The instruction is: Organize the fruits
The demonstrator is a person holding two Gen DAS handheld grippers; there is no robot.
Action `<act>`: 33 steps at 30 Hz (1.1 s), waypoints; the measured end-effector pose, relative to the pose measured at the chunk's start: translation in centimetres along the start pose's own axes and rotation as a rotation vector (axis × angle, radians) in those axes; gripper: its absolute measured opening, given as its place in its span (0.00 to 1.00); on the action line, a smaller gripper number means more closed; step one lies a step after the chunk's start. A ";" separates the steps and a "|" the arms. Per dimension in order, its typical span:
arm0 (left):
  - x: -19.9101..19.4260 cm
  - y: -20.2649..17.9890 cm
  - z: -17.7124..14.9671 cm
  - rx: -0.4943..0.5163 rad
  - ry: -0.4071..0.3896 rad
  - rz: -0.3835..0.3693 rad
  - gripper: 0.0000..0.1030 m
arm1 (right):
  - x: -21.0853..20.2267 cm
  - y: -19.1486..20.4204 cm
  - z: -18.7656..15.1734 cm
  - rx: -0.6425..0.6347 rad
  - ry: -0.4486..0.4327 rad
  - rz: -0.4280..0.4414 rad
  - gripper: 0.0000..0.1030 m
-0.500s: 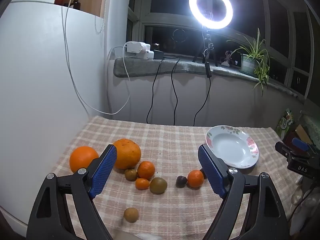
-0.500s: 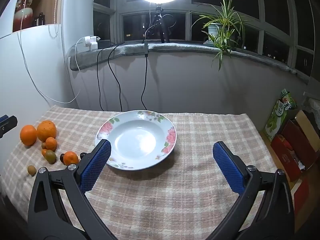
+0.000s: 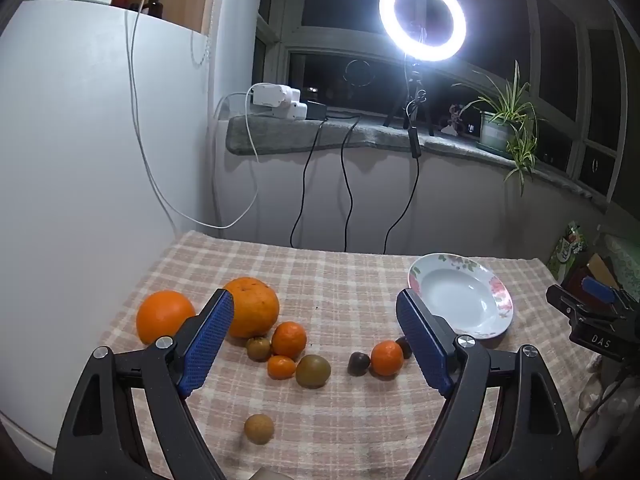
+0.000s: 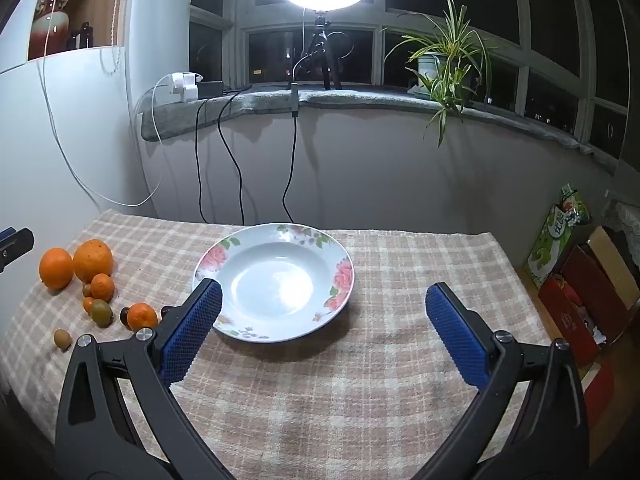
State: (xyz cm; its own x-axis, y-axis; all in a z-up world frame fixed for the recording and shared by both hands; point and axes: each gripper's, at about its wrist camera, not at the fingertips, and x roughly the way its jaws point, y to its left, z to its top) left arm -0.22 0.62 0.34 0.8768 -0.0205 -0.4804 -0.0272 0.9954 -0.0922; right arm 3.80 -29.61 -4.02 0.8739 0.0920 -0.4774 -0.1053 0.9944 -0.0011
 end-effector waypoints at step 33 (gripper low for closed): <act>0.4 -0.9 -0.2 0.003 0.003 -0.002 0.81 | 0.3 0.3 0.2 0.005 0.007 0.029 1.00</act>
State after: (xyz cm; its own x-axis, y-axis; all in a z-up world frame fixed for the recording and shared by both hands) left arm 0.09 -0.28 0.07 0.8754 -0.0232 -0.4828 -0.0235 0.9956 -0.0905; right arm 4.14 -29.28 -4.04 0.8670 0.1203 -0.4836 -0.1279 0.9916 0.0174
